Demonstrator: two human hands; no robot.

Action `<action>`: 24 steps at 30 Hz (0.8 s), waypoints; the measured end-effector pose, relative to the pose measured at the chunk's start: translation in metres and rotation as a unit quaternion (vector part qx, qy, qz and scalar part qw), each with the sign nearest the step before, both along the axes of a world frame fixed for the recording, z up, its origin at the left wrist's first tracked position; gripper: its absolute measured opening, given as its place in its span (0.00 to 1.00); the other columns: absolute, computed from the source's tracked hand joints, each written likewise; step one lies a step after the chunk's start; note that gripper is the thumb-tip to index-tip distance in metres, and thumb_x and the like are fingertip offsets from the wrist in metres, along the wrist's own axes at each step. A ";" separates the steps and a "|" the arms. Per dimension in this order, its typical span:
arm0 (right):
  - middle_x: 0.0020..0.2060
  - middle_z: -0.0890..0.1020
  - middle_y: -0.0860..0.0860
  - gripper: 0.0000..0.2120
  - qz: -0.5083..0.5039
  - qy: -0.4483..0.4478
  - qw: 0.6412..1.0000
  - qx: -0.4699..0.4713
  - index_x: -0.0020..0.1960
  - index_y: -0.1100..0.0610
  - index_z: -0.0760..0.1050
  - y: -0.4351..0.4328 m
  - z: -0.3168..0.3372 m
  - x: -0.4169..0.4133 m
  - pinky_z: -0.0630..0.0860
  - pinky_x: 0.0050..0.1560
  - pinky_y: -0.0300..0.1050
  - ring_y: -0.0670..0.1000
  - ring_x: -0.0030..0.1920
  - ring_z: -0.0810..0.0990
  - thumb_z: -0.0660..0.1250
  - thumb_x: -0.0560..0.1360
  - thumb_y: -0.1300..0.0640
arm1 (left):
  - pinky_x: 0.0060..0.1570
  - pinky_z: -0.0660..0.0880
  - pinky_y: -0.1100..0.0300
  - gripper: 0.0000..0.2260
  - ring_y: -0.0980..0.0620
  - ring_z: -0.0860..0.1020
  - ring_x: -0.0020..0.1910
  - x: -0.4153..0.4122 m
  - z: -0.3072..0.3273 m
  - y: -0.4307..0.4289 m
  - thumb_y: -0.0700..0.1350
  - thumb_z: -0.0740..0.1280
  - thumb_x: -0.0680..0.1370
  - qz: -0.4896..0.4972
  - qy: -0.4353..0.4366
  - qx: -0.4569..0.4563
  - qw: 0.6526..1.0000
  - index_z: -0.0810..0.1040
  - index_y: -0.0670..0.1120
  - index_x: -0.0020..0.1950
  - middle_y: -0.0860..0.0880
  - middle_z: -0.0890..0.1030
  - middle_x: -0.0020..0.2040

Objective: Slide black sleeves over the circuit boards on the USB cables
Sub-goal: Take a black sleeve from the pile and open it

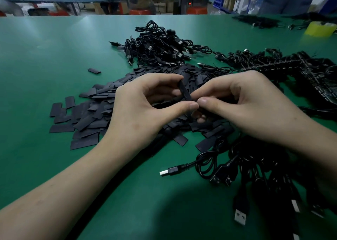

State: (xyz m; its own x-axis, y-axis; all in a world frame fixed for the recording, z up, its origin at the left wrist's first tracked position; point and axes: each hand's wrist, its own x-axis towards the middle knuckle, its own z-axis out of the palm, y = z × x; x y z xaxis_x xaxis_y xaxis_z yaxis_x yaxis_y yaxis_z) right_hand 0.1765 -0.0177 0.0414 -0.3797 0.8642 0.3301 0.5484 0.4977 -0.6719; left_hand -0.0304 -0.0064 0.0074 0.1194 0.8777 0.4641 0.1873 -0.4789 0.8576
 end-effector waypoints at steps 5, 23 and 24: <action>0.37 0.86 0.38 0.04 -0.016 -0.036 0.995 0.093 0.49 0.46 0.86 -0.004 0.003 0.001 0.81 0.46 0.40 0.37 0.42 0.85 0.74 0.75 0.51 | 0.57 0.81 0.58 0.24 0.53 0.86 0.51 0.001 0.002 -0.003 0.49 0.82 0.68 -0.009 0.007 0.025 1.000 0.83 0.44 0.62 0.49 0.87 0.51; 0.39 0.84 0.36 0.13 -0.050 -0.100 0.987 0.114 0.53 0.44 0.84 -0.002 0.003 0.006 0.79 0.40 0.42 0.39 0.41 0.83 0.66 0.76 0.39 | 0.53 0.80 0.61 0.21 0.53 0.85 0.46 -0.002 0.000 0.004 0.52 0.81 0.67 0.028 -0.059 -0.014 0.998 0.85 0.48 0.57 0.48 0.87 0.45; 0.40 0.84 0.36 0.18 -0.063 -0.128 0.985 0.098 0.53 0.43 0.83 0.000 0.005 0.009 0.80 0.40 0.43 0.39 0.41 0.83 0.63 0.75 0.34 | 0.52 0.80 0.63 0.21 0.54 0.85 0.45 -0.004 0.001 0.005 0.52 0.80 0.67 0.046 -0.072 -0.017 0.996 0.85 0.47 0.57 0.48 0.87 0.45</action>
State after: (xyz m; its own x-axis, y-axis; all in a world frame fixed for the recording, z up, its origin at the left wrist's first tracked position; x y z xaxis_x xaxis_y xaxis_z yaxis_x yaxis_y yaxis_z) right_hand 0.1856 -0.0174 0.0460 -0.3655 0.8391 0.4030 0.7533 0.5209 -0.4015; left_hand -0.0339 -0.0009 0.0083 -0.0272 0.8978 0.4397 0.1035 -0.4349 0.8945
